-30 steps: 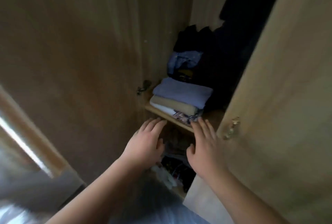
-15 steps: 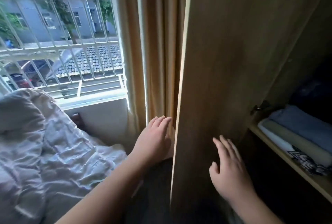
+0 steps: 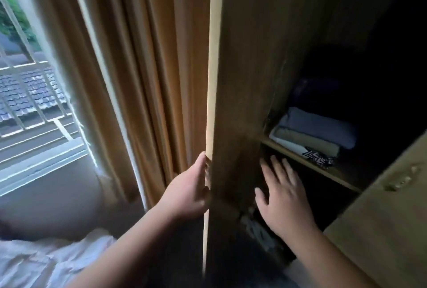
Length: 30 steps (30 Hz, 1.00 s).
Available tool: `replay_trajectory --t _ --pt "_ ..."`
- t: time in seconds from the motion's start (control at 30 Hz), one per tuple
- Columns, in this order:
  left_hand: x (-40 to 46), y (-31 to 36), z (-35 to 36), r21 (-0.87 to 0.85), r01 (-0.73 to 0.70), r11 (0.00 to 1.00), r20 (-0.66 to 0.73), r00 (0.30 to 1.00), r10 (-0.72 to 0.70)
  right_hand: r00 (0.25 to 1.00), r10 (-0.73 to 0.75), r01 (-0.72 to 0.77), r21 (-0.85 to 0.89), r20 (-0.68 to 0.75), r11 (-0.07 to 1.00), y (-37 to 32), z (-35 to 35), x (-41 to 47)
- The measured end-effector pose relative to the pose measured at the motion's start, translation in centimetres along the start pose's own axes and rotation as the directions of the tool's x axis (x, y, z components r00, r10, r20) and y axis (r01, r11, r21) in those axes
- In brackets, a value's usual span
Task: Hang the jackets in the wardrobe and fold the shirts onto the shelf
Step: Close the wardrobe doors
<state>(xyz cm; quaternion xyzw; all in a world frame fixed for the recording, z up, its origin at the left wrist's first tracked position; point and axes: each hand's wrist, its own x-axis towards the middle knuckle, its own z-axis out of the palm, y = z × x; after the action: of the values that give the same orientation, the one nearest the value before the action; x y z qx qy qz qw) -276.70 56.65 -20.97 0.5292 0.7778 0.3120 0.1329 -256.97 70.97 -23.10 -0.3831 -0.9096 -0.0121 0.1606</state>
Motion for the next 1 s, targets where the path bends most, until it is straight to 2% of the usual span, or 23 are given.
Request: replay_trajectory --t 0.1,0.2,0.27,0.37,0.53,0.67,0.8,1.0 --pt "-0.4 1.9 1.5 0.091 -0.247 0.965 -0.022 0.968 0.249 0.994 0.103 -0.104 -0.048 -0.035 0.993 3.1 -1.2 -2.5" --pt "1.2 3.5 3.9 0.133 -0.492 0.860 0.034 0.870 0.492 0.975 0.210 -0.213 -0.026 -0.073 0.977 6.8 -2.3 -5.6" --pt "3.1 4.9 5.9 0.137 -0.600 0.788 0.123 0.800 0.587 0.952 0.288 -0.290 -0.006 -0.101 0.957 9.2 -3.1 -7.8" --pt "6.0 7.8 9.6 0.130 -0.692 0.710 0.225 0.718 0.659 0.916 0.387 -0.390 -0.012 -0.103 0.921 12.5 -4.4 -10.6" --pt "10.9 14.6 15.8 0.194 -0.734 0.651 0.260 0.678 0.687 0.855 0.513 -0.516 -0.025 -0.082 0.856 17.5 -5.6 -13.2" --pt "15.1 18.5 20.4 0.285 -0.758 0.586 0.321 0.652 0.687 0.857 0.510 -0.515 -0.106 -0.072 0.851 21.6 -5.8 -13.6" --pt "18.1 19.7 23.2 0.396 -0.729 0.559 0.368 0.683 0.631 0.867 0.496 -0.498 -0.138 -0.053 0.856 25.8 -5.5 -12.7" --pt "20.7 22.1 25.3 0.492 -0.675 0.550 0.309 0.726 0.615 0.899 0.437 -0.435 -0.135 -0.015 0.890 30.3 -3.9 -11.3"
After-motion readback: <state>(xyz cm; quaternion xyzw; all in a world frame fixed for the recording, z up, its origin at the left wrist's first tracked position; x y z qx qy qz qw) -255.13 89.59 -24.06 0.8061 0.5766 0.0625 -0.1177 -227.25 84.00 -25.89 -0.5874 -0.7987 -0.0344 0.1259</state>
